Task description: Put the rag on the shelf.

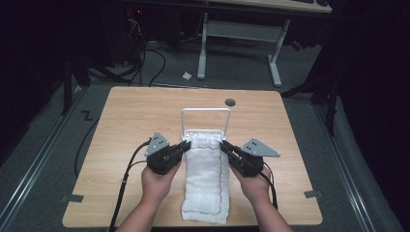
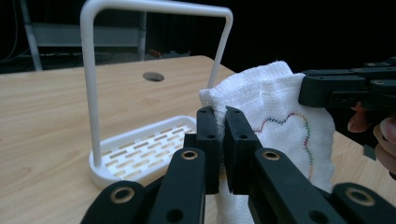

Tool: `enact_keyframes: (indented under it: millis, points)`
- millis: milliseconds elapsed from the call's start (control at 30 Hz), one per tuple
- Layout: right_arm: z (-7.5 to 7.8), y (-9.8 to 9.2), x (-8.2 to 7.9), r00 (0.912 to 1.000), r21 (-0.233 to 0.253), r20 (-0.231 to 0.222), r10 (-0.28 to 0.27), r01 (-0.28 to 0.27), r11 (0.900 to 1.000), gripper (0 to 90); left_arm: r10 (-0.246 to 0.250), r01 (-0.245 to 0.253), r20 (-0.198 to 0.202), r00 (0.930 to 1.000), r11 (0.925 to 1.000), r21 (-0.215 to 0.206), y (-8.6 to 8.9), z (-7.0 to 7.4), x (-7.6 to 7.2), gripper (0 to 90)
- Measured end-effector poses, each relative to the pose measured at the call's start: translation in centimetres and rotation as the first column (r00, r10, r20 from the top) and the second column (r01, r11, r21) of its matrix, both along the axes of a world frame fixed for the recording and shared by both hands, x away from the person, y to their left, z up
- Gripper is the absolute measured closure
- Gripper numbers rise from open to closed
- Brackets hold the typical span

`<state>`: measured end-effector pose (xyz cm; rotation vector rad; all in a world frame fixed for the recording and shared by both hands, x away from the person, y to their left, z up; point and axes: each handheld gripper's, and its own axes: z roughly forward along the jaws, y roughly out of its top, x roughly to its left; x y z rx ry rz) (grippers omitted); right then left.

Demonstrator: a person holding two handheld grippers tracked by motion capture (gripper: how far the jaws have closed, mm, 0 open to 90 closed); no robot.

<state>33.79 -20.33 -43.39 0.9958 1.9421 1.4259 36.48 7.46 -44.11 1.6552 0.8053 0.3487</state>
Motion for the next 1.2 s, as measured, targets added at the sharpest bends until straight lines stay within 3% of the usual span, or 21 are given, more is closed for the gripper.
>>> enact_keyframes:
  millis: [133, 333, 567, 800, 1200]
  points:
    - [1.6, 0.1, 0.1, 0.9992, 0.011, 0.039, -0.005, 0.004, 1.000, 83.7, 0.003, -0.003, 0.013, 0.9999, 0.9996, -0.029, 0.1, 1.8, 0.1, 85.9]
    - [4.0, 0.2, 0.5, 0.9964, 0.035, 0.084, -0.007, 0.004, 0.999, 83.8, 0.014, -0.013, 0.078, 0.9968, 0.9998, -0.015, 0.0, 5.1, 0.2, 85.9]
    - [6.9, 0.3, 0.8, 0.9910, 0.041, 0.134, -0.009, 0.004, 0.999, 83.7, 0.010, -0.007, 0.135, 0.9908, 0.9996, -0.027, 0.0, 8.1, 0.3, 86.0]
    - [8.4, -0.1, 1.3, 0.9875, 0.077, 0.156, -0.024, 0.012, 0.997, 83.8, 0.003, 0.001, 0.168, 0.9858, 0.9997, -0.025, -0.2, 9.8, 0.6, 86.1]
    - [10.1, -0.2, 1.6, 0.9836, 0.079, 0.178, -0.032, 0.018, 0.997, 83.8, 0.005, -0.001, 0.190, 0.9817, 0.9998, -0.019, -0.4, 11.7, 1.2, 86.0]
